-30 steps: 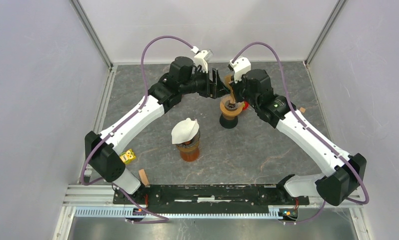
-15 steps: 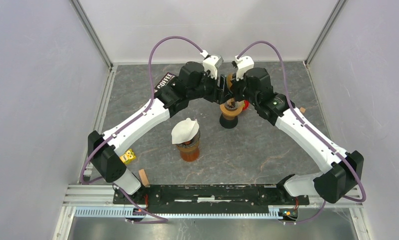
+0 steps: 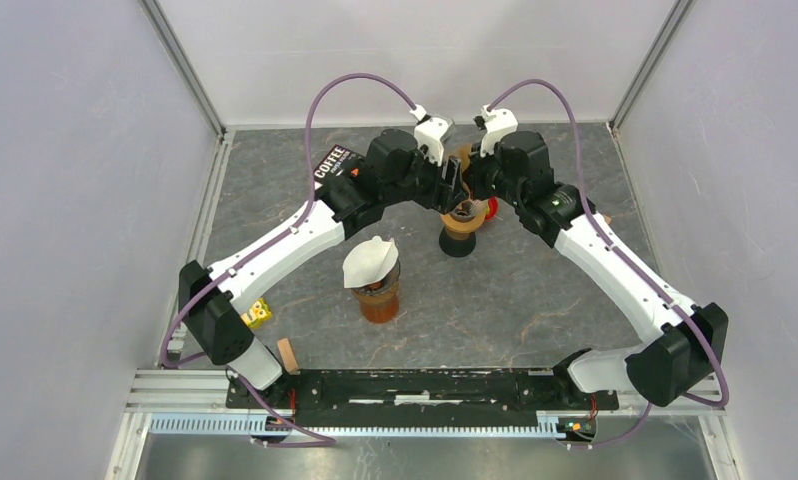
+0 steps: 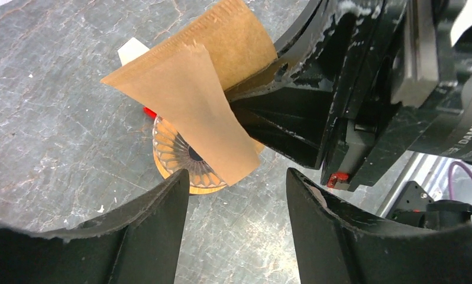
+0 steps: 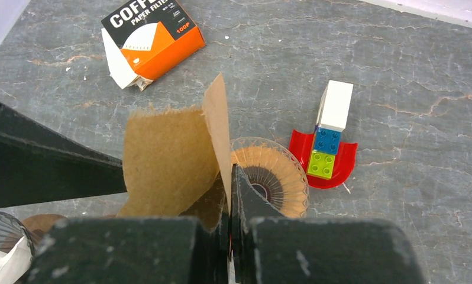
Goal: Place the coffee filter in the dripper
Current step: Pick up the coffee filter from the coffee filter holder, then place the coffee filter at the center of the board.
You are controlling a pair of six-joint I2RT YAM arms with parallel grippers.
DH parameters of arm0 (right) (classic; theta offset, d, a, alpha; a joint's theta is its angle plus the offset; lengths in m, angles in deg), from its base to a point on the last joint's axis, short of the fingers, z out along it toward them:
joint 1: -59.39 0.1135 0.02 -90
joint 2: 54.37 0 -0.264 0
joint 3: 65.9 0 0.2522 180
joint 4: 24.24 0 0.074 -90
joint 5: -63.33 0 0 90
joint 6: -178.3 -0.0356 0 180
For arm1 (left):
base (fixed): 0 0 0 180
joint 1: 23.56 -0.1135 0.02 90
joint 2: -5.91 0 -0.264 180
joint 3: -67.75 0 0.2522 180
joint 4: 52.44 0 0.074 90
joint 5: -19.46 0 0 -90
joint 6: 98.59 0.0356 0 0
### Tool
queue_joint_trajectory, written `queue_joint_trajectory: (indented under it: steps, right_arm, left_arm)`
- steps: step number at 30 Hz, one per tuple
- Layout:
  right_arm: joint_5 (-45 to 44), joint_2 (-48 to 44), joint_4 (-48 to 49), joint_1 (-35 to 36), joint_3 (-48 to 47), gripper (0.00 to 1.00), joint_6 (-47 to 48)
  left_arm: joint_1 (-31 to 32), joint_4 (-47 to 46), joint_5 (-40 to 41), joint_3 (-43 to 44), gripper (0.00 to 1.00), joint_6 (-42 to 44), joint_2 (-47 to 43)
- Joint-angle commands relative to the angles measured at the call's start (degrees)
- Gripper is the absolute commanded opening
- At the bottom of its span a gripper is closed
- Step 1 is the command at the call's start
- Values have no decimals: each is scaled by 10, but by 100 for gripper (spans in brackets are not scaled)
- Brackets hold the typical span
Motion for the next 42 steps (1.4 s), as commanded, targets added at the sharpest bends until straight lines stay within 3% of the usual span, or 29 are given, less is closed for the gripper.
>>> queue_joint_trajectory:
  steps: [1,8,19,36,38,42]
  right_arm:
    - [23,-4,29,-10,8,0,-22]
    - [52,-3,36,-18,17,0,-38]
    - [79,-11,53,-23,30,0,-32]
    - [100,-17,65,-23,37,0,-19]
    - [100,-17,64,-22,36,0,-13]
    - [109,-23,65,-23,36,0,20]
  left_arm:
    - [9,-17,35,-4,67,53,2]
    - [20,-32,76,-8,67,76,15]
    - [20,-42,37,-20,65,83,4]
    - [16,-39,64,-21,18,104,-6]
    - [12,-39,54,-22,18,105,-14]
    - [-21,-38,-25,-28,33,96,-40]
